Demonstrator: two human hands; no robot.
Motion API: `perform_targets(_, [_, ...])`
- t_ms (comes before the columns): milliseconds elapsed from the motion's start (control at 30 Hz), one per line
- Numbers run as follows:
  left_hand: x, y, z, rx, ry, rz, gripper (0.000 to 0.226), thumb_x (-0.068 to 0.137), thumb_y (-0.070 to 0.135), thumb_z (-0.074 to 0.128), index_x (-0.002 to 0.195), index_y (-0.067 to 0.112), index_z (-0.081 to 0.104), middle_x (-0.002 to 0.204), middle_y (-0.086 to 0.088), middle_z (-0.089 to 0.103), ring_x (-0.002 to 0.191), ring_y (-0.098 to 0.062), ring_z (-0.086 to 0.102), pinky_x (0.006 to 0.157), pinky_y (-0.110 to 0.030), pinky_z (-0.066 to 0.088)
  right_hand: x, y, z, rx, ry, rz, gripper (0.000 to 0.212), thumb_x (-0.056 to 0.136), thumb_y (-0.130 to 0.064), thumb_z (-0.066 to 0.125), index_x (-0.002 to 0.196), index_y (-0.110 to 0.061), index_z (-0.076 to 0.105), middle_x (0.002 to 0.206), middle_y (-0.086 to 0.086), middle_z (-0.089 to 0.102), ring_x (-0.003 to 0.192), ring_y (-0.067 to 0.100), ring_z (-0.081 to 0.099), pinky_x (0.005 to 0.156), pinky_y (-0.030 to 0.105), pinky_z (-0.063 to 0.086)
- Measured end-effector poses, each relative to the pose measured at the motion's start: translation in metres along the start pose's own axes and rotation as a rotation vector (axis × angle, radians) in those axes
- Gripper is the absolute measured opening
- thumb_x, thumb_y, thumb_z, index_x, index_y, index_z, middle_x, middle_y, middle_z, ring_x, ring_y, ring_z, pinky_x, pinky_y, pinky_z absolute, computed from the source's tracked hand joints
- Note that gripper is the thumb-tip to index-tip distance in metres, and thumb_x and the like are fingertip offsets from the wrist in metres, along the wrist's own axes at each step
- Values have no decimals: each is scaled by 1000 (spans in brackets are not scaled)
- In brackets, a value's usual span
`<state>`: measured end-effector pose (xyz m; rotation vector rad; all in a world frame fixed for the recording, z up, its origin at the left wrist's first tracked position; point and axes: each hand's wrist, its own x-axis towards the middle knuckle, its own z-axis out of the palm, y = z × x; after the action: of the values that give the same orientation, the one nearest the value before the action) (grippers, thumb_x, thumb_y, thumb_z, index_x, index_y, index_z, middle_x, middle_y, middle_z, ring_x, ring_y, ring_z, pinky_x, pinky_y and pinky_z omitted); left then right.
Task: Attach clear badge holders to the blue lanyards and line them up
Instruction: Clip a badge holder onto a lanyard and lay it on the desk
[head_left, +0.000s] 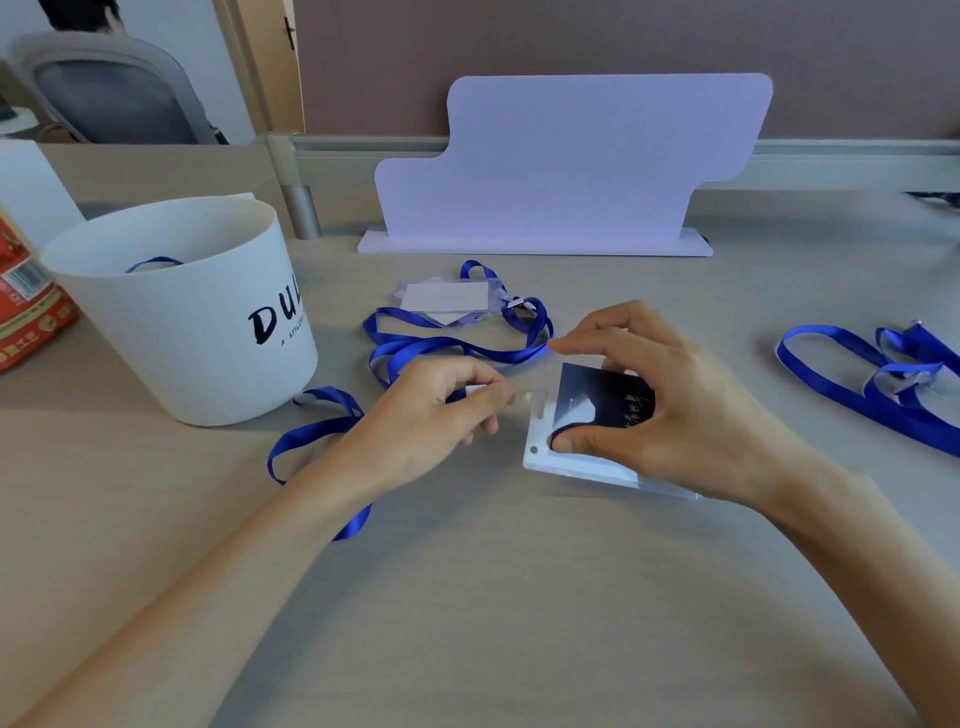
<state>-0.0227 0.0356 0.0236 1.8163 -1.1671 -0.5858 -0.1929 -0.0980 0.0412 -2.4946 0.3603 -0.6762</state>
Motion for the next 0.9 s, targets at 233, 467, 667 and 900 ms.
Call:
perform_targets(233, [-2,1,-1,-35,-17,-16,14,93,29,56,81,30,64,58,16,60,55,1,51,52,-9,39,0,5,-2,-25,3,19,62,65,-32,86,121,-38,60,117,-14,48,99,-6,50,82,4,40])
perform_targets(467, [-4,7,0,-116,-76,35,18,94,20,55,79,23,64,66,10,65,62,-8,53,74,-32,45,-1,6,2,-54,12,-24,53,73,-39,78,123,-31,62,115,-10,51,99,-3,52,84,9,41])
perform_targets(667, [-6,8,-1,-121,-121,57,20,98,17,49,91,23,67,84,9,73,66,-8,54,75,-22,47,0,5,4,-47,59,-16,48,73,-52,68,116,-30,66,105,-15,56,90,-4,54,77,13,44])
perform_targets(900, [-7,8,0,-103,-187,4,24,91,44,56,90,27,71,85,12,72,71,-3,50,75,-18,42,0,8,8,-133,87,-43,48,72,-55,74,113,-33,65,97,-15,57,77,-5,52,75,26,44])
